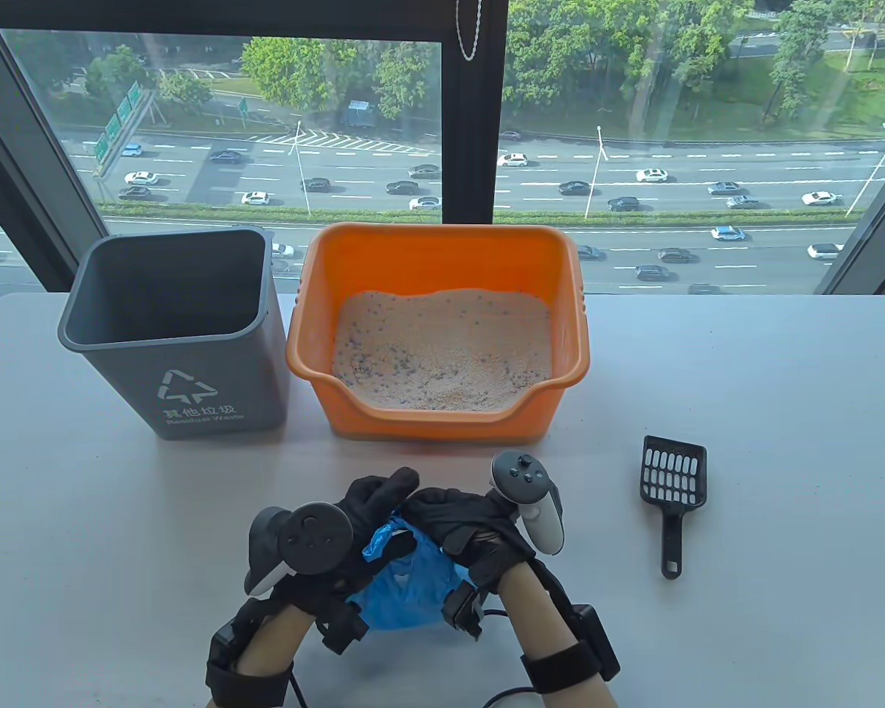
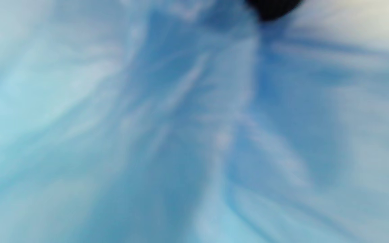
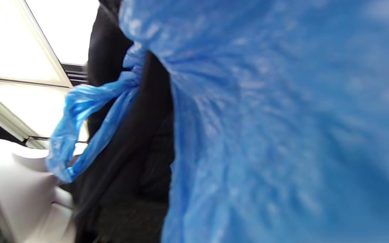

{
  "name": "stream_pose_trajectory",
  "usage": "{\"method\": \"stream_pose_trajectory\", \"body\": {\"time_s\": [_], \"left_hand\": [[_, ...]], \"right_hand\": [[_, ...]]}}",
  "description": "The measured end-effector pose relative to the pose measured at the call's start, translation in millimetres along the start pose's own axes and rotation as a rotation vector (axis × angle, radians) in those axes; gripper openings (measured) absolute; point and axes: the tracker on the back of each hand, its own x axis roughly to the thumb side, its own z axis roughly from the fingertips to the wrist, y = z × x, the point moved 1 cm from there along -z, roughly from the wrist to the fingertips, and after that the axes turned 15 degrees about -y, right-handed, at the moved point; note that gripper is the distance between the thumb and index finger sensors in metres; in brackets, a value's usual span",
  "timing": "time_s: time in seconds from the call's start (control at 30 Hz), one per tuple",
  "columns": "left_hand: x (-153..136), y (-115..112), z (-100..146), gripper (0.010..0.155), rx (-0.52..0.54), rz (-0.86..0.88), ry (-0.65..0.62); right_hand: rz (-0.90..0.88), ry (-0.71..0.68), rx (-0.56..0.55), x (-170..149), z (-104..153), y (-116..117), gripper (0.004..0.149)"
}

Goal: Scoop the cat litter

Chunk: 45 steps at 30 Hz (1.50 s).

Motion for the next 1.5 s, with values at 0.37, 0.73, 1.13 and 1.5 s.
{"method": "stream_pose_trajectory", "body": {"time_s": [0.37,0.73,1.13,1.5], "left_hand": [[-6.9,-8.2,8.1,0.049,0.244,0.084,0.124],[-15.5,-2.9,8.8,0.036,0.094,-0.141,0.223],[-23.6,2.2,10.3,0.037,0.044,-0.221,0.258],[-53.6,21.7,29.4,0.039,0.019,-0.244,0.573]], "right_hand": [[0.159,0.021,-0.019,-1.8,5.6,5.4,0.034],[0.457,0.016,-0.097,6.9,18.1,-2.0,0.033],[0.695,0.031,-0.058,6.6,17.0,1.8,0.029],[0.796,0.220,-0.285,-8.3,32.4,-43.6,0.029]]}}
